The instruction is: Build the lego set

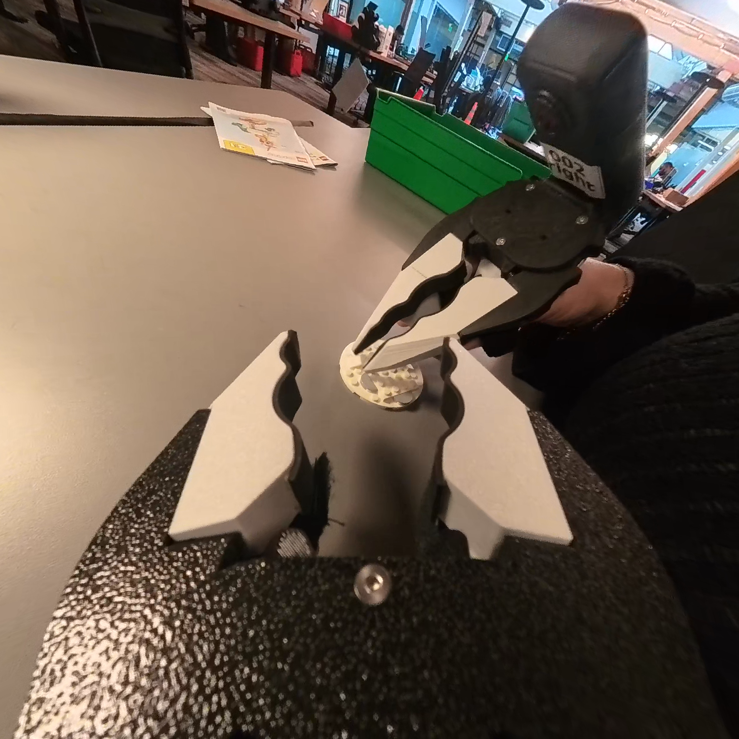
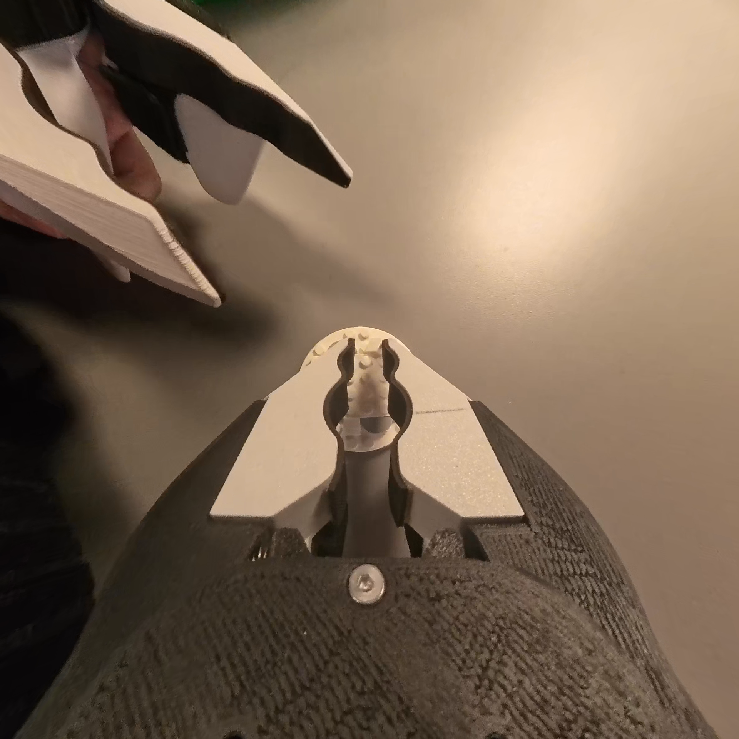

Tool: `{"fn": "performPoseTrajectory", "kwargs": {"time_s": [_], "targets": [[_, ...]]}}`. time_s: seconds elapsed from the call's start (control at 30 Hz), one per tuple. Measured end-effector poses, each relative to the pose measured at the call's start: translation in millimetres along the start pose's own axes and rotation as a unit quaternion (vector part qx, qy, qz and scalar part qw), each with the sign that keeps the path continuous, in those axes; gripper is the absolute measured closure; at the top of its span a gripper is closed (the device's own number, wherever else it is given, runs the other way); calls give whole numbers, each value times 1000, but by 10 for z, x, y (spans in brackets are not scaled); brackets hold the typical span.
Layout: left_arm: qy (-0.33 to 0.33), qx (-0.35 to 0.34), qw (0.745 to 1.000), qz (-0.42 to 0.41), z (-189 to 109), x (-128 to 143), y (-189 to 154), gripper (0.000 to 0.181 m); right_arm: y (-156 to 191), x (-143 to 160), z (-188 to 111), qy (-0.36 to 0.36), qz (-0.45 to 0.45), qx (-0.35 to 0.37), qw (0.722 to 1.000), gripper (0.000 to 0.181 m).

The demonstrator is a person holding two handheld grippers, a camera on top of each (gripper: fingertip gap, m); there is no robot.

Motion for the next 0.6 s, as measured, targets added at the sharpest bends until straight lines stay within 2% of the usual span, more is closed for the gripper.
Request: {"fn": "performPoseTrajectory", "kwargs": {"time_s": [0.33, 0.6], "targets": [[1, 3, 1000, -1, 3, 4, -7, 112, -32, 15, -2, 6, -55, 36, 998, 171], [1, 6, 1000, -3, 0, 4, -16, 112, -26, 8, 19, 9, -60, 33, 998, 175]]}}
Point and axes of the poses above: each gripper's, where its closed fingertips meet, z out along the fingers, x out of its underside, y = z × x across the jaws, the point moved 1 cm from there along -z, back along the fingers, and after that the axes turned 6 degrees about z, right-handed, at the moved point
